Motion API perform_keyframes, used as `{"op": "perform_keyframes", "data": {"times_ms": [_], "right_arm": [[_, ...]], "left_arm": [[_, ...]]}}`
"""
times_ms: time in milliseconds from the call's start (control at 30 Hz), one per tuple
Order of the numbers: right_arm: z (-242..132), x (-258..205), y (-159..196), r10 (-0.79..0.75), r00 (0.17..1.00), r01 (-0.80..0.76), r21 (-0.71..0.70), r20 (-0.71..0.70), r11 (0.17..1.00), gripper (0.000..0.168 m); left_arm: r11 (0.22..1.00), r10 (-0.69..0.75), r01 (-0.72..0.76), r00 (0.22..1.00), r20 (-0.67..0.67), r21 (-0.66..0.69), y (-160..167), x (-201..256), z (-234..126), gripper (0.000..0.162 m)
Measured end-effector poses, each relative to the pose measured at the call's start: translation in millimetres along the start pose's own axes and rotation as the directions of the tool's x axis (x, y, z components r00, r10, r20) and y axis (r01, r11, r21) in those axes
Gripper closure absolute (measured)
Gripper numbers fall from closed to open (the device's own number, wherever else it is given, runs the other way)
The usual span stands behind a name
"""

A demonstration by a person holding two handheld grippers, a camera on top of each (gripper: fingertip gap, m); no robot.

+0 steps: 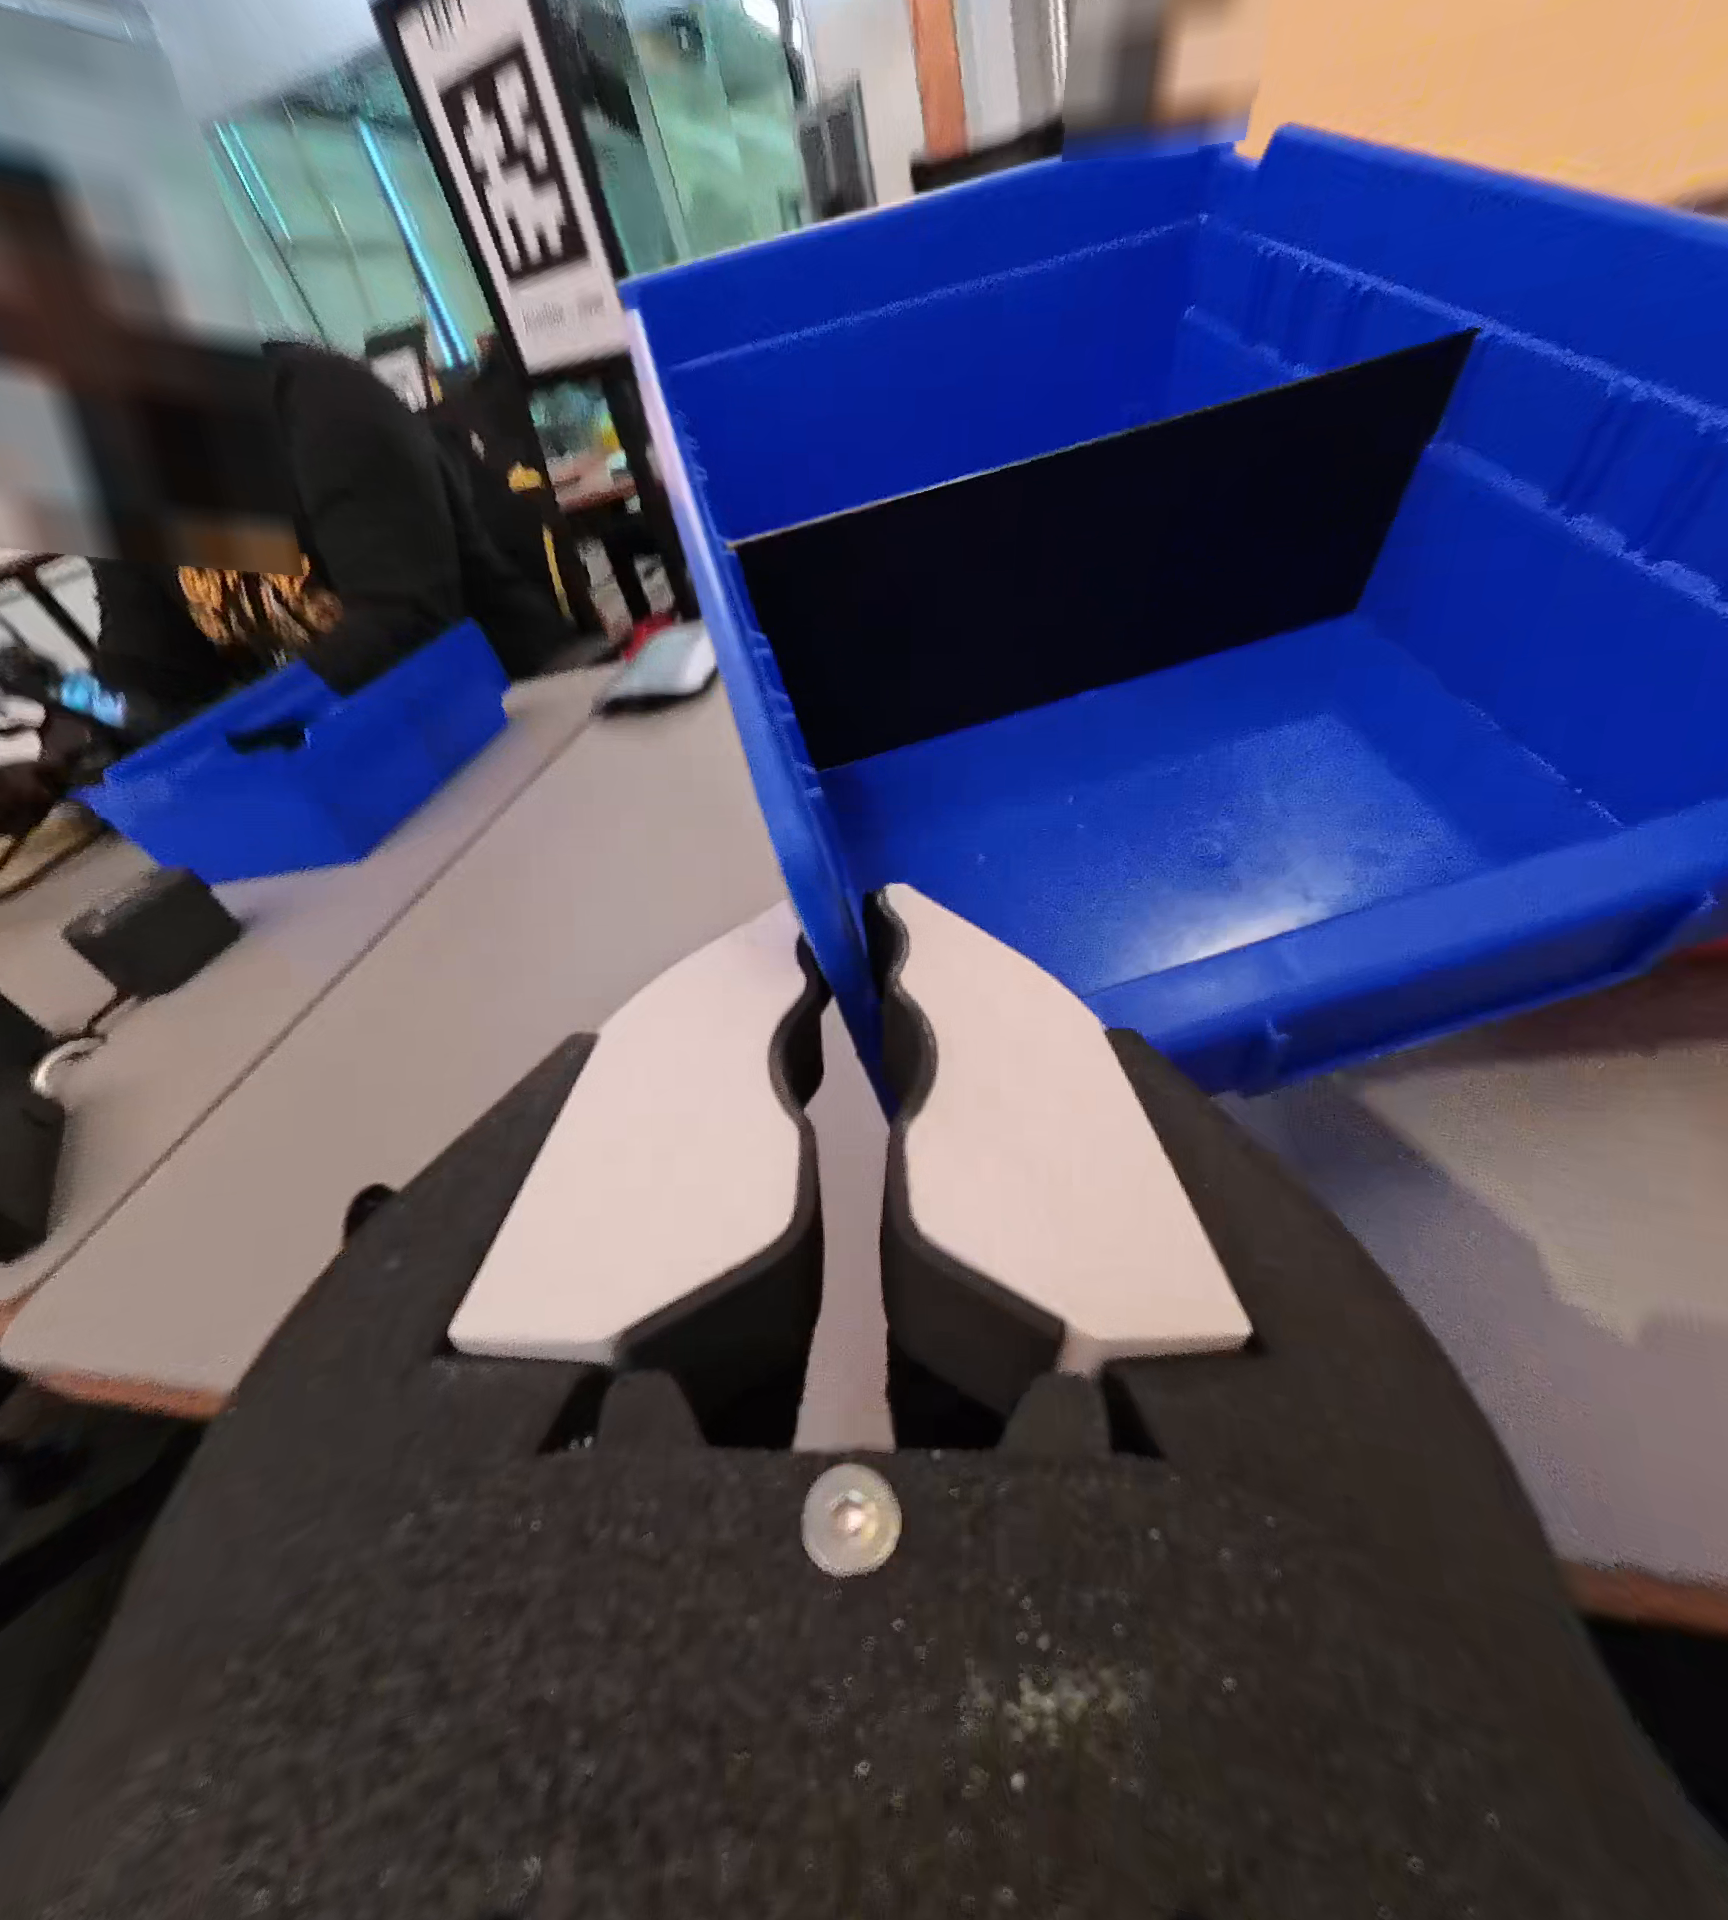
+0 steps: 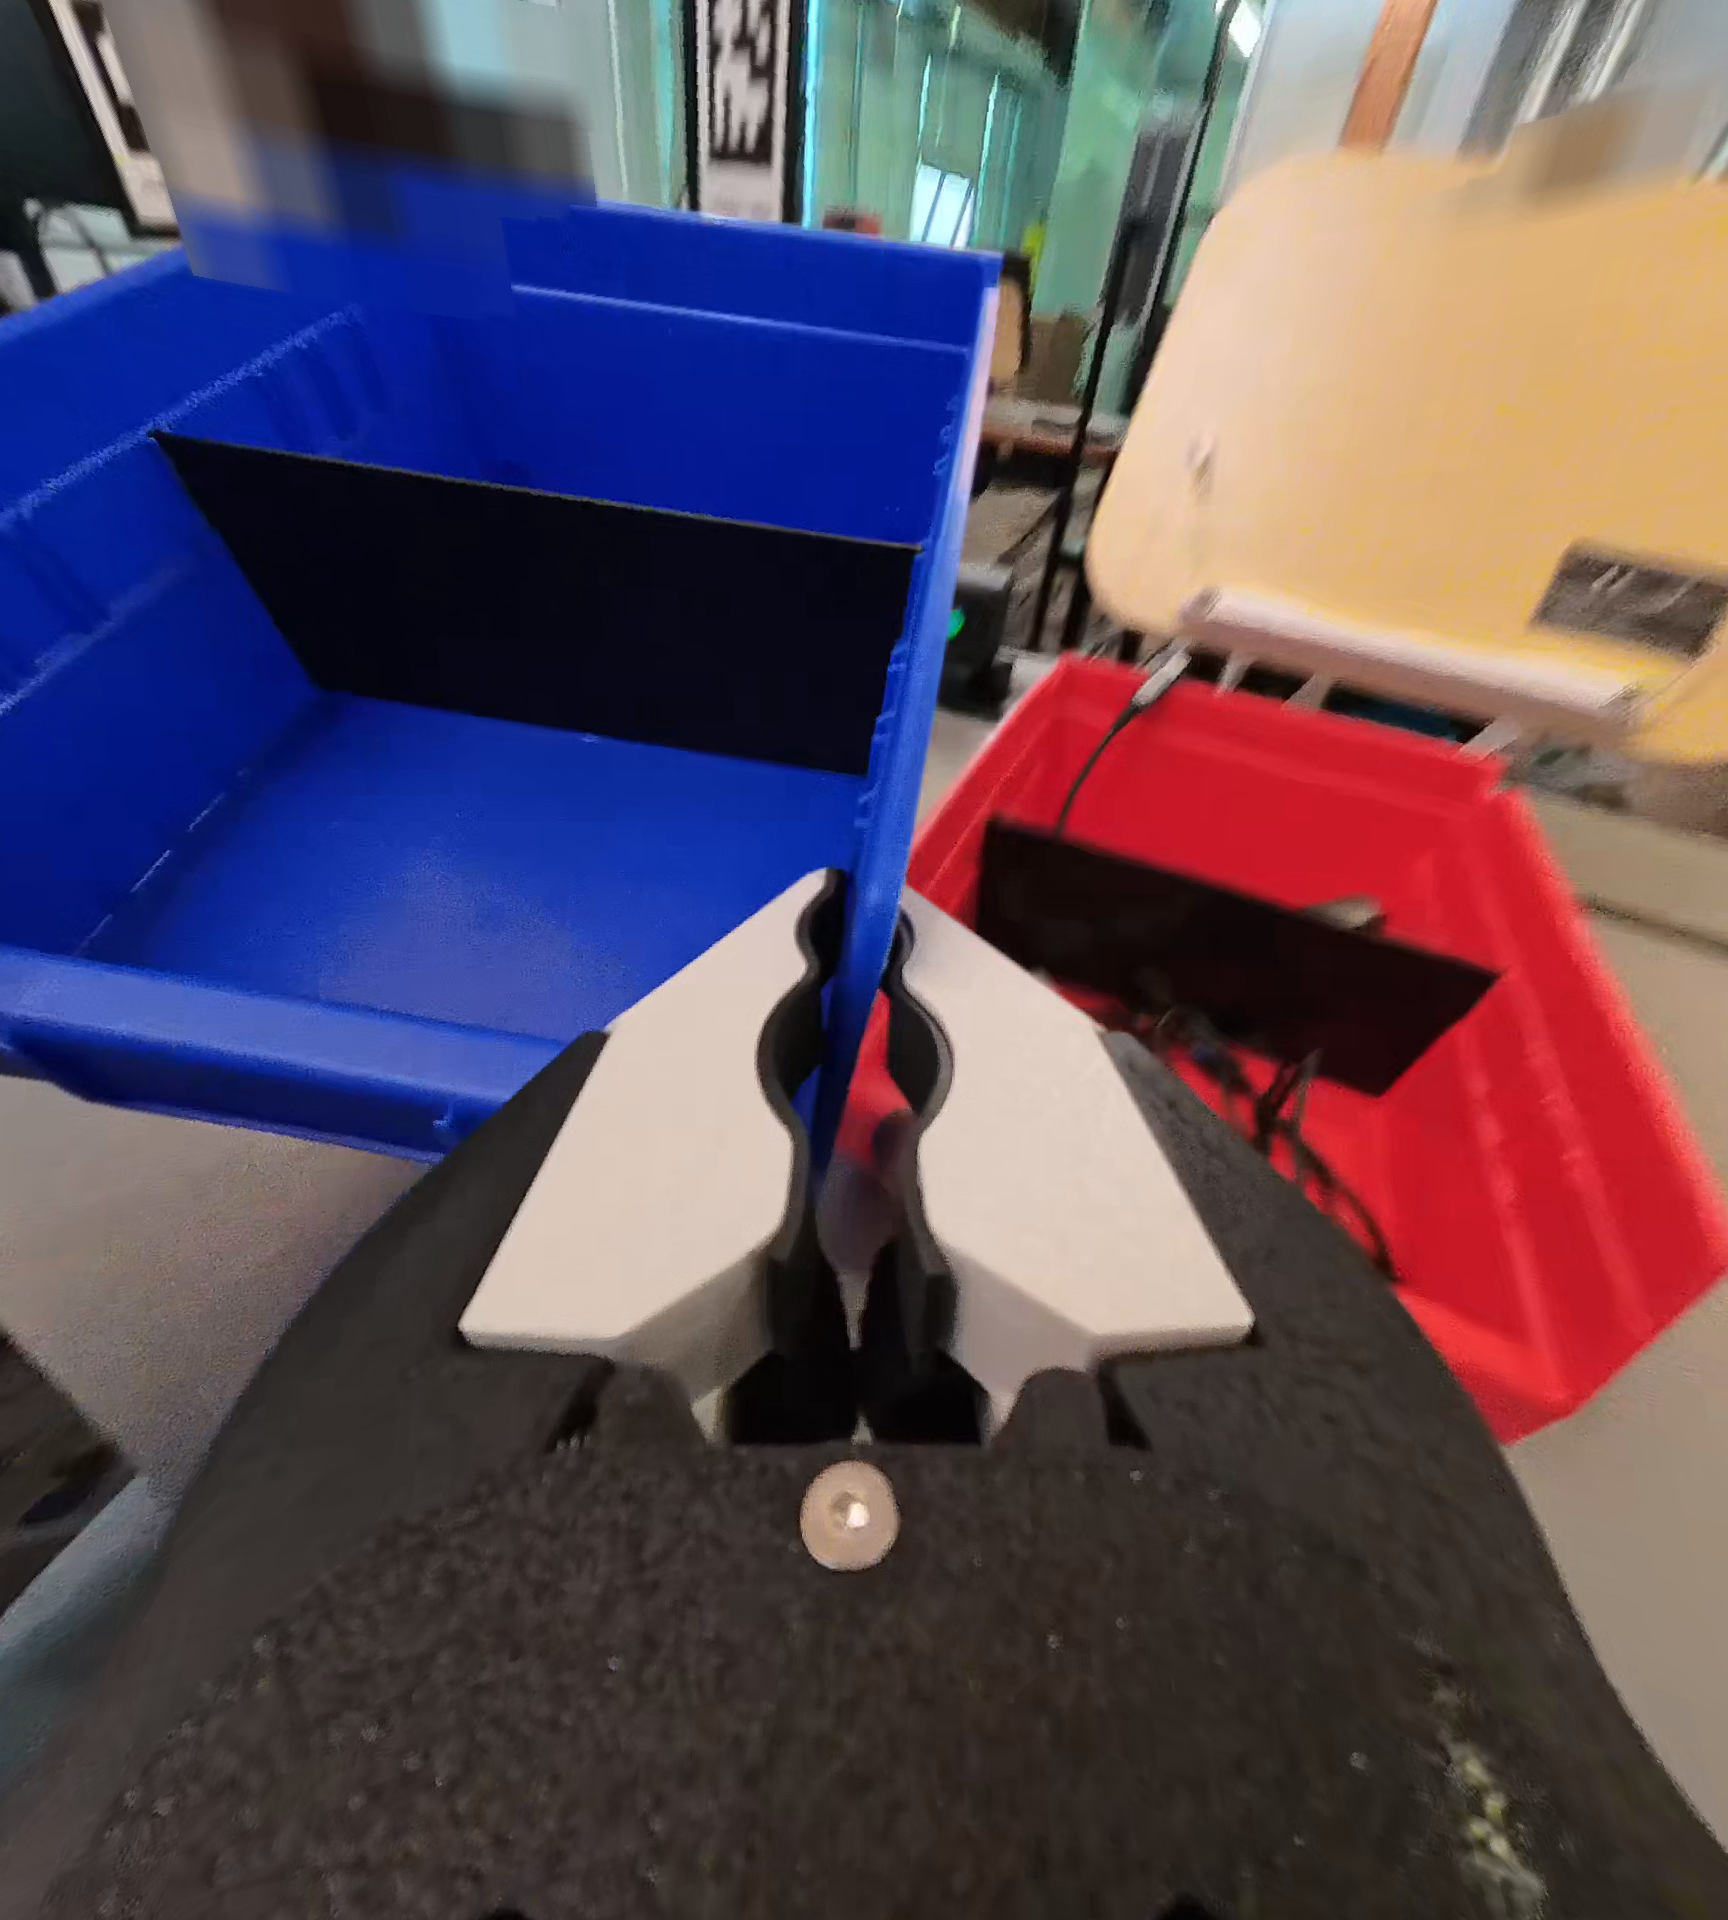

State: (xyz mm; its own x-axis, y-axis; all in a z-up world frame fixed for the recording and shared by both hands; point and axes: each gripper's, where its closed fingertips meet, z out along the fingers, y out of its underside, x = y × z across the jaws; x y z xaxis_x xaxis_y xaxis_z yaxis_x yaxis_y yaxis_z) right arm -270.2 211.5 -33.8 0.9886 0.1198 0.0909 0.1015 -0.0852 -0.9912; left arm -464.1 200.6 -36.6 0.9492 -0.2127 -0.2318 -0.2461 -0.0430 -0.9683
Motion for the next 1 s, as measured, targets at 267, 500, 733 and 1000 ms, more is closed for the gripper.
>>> {"op": "perform_keyframes", "data": {"times_ms": [267,500,733,1000], "right_arm": [[-44,113,-96,0.050,0.983,-0.014,0.198,-0.178,0.980,0.166],[-88,281,-87,0.050,0.932,-0.006,0.122,-0.358,0.993,0.166],[-130,425,45,0.019,0.885,-0.101,-0.151,-0.464,0.983,0.165],[-147,468,140,-0.024,0.908,-0.128,-0.330,-0.419,0.935,0.164]], "left_arm": [[0.970,-0.053,0.069,0.996,-0.077,0.231,-132,74,19,0.158],[0.969,0.027,0.044,0.958,-0.285,0.241,-183,240,59,0.156],[0.999,0.030,-0.020,0.887,-0.460,0.025,-117,427,86,0.156],[0.988,0.008,-0.086,0.861,-0.508,-0.129,-43,500,81,0.155]]}}
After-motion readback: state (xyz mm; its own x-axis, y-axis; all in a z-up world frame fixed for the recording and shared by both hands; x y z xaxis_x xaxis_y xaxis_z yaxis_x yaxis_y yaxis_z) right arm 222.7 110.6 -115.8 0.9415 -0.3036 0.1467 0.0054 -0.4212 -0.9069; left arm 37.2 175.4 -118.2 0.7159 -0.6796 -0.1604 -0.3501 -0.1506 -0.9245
